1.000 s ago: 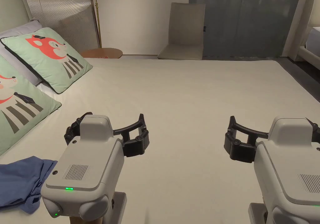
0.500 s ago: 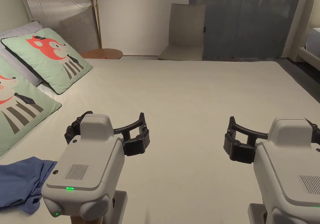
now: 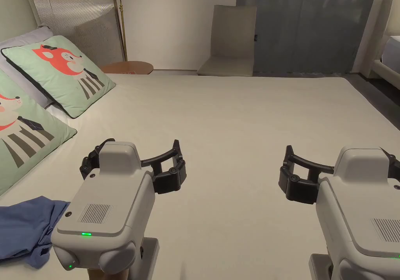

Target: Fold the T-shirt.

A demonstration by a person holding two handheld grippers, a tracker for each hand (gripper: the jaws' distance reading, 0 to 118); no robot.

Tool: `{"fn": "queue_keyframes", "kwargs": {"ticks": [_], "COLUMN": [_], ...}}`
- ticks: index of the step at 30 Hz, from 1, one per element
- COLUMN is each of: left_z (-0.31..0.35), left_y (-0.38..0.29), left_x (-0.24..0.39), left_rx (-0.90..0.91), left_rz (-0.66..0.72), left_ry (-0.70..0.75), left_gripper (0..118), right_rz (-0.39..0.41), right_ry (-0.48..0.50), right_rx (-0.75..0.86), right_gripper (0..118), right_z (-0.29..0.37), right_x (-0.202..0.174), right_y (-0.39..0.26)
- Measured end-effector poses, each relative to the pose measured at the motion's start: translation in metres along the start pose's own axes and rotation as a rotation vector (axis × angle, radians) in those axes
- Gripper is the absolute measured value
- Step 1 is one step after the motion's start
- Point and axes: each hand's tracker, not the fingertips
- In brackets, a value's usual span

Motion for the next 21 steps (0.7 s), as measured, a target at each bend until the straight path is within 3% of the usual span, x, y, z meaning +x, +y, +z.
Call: {"fn": "queue_keyframes", "kwargs": {"ticks": [21], "left_z": [-0.0020], "left_y": [-0.0042], "left_x": [-0.0037], "left_rx": [-0.001], "left_rz": [0.004], "left_ry": [0.007], "left_gripper": [110], "right_rz": [0.002], "right_ry": [0.008], "right_rx": [0.007], "right_gripper": [118], "right_z": [0.0001], "right_x": [-0.0018], "right_y": [0.0000]}}
